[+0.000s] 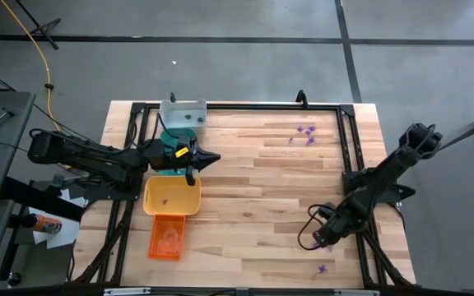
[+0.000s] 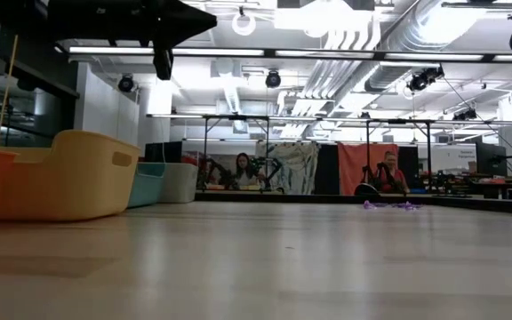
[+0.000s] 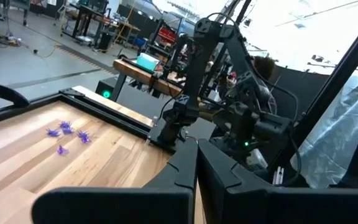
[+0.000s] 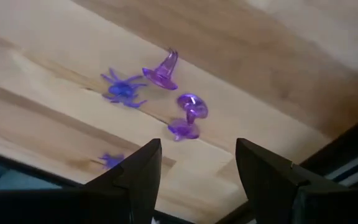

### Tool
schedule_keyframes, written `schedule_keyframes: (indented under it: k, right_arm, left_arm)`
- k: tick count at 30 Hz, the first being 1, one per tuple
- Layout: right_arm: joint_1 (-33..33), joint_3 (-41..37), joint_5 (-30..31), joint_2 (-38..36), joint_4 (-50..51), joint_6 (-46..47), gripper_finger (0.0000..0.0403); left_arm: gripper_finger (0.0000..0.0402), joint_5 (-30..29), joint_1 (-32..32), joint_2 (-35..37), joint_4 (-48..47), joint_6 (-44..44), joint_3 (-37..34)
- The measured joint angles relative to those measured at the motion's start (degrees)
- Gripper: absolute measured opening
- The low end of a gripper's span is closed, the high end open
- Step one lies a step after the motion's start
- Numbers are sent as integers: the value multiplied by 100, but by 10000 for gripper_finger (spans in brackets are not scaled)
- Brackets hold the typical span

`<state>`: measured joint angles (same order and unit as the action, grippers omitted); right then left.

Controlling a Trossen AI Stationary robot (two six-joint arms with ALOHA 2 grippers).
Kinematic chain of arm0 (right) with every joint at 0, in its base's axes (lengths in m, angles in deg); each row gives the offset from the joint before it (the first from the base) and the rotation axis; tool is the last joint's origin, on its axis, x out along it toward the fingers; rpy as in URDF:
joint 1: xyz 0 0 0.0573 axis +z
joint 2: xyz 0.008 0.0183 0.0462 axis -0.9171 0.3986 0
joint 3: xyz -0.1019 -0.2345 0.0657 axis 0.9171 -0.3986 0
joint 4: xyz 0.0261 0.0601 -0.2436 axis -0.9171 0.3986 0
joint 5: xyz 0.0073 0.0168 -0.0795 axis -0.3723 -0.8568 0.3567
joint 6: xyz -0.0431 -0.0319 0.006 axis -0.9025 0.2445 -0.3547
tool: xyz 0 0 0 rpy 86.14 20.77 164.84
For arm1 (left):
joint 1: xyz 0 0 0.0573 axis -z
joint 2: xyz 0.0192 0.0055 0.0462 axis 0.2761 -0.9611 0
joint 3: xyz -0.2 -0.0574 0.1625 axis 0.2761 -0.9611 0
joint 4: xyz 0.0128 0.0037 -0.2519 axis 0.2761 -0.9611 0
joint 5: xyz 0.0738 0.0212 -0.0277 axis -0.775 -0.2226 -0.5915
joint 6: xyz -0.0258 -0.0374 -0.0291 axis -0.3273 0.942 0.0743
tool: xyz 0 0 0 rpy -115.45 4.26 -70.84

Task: Sort Halloween decoration
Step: Put the purple witch hat toy in the yellow bin

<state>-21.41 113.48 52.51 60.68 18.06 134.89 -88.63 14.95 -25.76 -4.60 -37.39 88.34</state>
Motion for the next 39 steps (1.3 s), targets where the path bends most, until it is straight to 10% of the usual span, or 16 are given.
schedule_keyframes:
  k: [21,39]
  right_arm:
    - [-4,0,-166,1054,-550,152,194]
    - [-4,2,39,1054,-311,349,25]
  left_arm:
    - [0,1,0,1,-8,106,0]
    - [0,3,0,1,-15,210,0]
